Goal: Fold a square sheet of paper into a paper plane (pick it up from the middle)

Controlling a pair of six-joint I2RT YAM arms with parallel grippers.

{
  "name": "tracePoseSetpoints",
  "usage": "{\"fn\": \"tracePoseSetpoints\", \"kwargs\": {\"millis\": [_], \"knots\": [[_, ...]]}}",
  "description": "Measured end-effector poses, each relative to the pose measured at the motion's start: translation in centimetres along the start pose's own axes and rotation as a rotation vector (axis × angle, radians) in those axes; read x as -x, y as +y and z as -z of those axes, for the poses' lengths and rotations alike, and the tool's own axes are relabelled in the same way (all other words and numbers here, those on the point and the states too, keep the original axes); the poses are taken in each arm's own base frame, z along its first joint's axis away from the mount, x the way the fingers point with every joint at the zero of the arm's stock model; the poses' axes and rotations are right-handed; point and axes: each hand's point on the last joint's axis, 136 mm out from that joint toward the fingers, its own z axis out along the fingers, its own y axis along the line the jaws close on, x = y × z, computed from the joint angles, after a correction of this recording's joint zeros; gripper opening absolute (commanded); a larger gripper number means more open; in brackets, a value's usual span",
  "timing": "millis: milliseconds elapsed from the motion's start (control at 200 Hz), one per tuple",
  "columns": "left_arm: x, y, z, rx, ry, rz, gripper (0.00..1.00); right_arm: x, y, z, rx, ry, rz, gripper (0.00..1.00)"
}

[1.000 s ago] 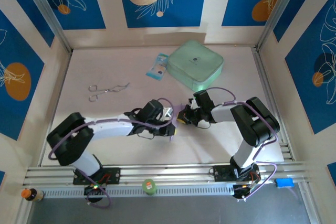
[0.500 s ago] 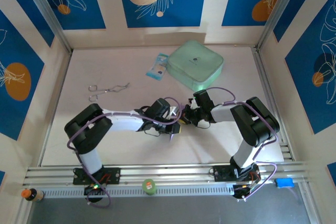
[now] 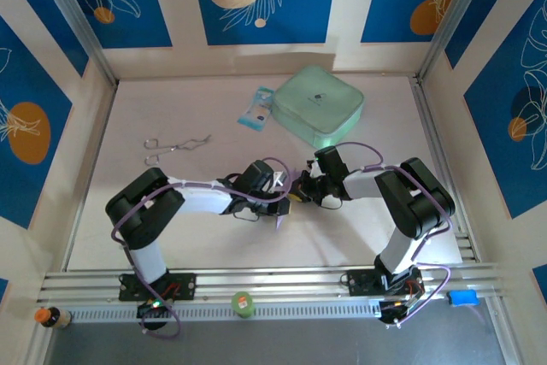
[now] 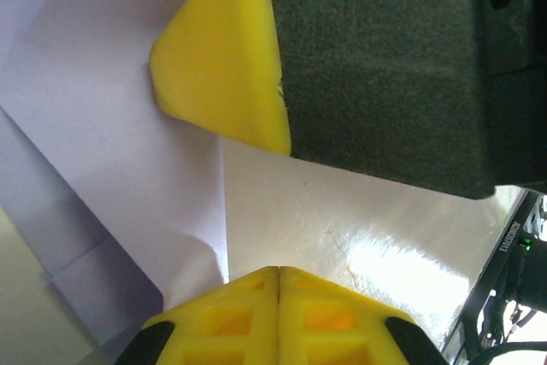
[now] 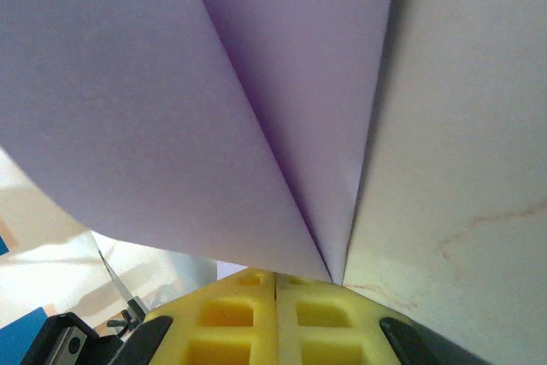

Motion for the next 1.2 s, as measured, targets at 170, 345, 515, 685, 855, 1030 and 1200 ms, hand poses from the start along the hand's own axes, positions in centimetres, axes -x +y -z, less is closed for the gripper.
{"fn": "tracePoseSetpoints", "kwargs": {"millis": [170,345,515,685,855,1030,1200], "knots": [[-0.4,0.7,-0.1,0.015,0.002,0.019,0.07,0.0,0.0,0.0,0.000,0.000,0.000,0.05],[-0.8,1.6,-0.1,0.030,-0.008,0.059,0.05,0.0,0.0,0.0,0.001,0.000,0.001,0.06],[-0.8,1.8,0.1,0.029,-0.025,0.084,0.03,0.0,0.1,0.0,0.003,-0.001,0.002,0.08],[-1.3,2.1,0.5,0.026,-0.026,0.100,0.01,0.1,0.1,0.7,-0.003,-0.013,0.012,0.14],[-1.9,2.0,0.6,-0.002,-0.010,0.099,0.00,0.4,1.6,3.3,0.027,-0.059,0.063,0.15],[-2.3,1.8,0.6,-0.023,0.012,0.101,0.00,-0.6,3.6,3.9,0.073,-0.063,0.170,0.10],[-2.6,1.7,0.6,-0.030,0.022,0.101,0.00,-3.4,3.6,1.9,0.050,0.020,0.236,0.07]]}}
